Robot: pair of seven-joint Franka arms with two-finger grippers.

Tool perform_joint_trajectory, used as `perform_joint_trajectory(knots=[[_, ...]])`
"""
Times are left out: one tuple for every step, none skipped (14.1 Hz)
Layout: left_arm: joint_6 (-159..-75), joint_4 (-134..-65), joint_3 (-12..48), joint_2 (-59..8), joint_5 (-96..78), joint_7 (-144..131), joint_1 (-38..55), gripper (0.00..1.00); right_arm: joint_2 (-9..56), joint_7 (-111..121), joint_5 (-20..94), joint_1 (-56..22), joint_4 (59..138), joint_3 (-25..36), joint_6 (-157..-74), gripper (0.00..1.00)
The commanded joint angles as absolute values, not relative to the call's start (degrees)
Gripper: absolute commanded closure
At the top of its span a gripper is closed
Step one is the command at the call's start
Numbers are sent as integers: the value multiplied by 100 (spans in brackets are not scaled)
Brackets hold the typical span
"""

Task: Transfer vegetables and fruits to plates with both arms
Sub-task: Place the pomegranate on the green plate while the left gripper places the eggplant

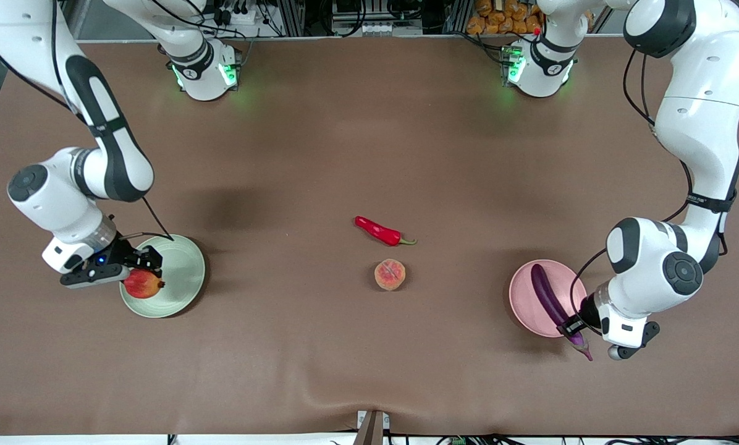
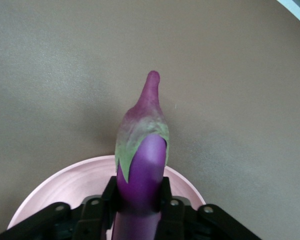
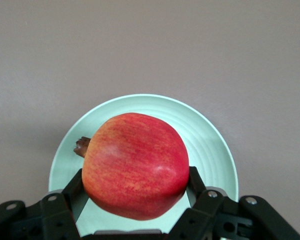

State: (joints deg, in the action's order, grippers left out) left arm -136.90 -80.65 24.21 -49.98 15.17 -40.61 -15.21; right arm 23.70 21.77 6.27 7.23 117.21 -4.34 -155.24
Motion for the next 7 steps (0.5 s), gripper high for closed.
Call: perform_joint_trajectory(knots=[[-13623, -8077, 2399, -4887, 1424, -3946, -1538, 0, 2706, 3287, 756, 861, 11584, -571, -15785, 41], [-13588, -8077, 2408, -4852, 1424, -3955, -1521, 0, 2751, 3296, 756, 870, 11610, -563, -15768, 28], [-13527, -8068, 2408, -4799, 1424, -3955, -1494, 0, 2751, 3305, 756, 931, 11610, -563, -15733, 7], [-13335, -8051, 2408, -4712, 1424, -3946, -1451, 0, 2760, 3339, 756, 1010, 11610, -571, -15732, 0], [-13107, -8033, 2434, -4607, 1433, -3946, -1424, 0, 2760, 3331, 756, 1002, 11602, -571, -15724, 0], [-12922, -8033, 2487, -4518, 1433, -3964, -1406, 0, 2751, 3331, 756, 985, 11593, -571, -15724, 0], [-12729, -8033, 2505, -4387, 1424, -3990, -1276, 0, 2742, 3322, 756, 976, 11575, -580, -15715, 0]])
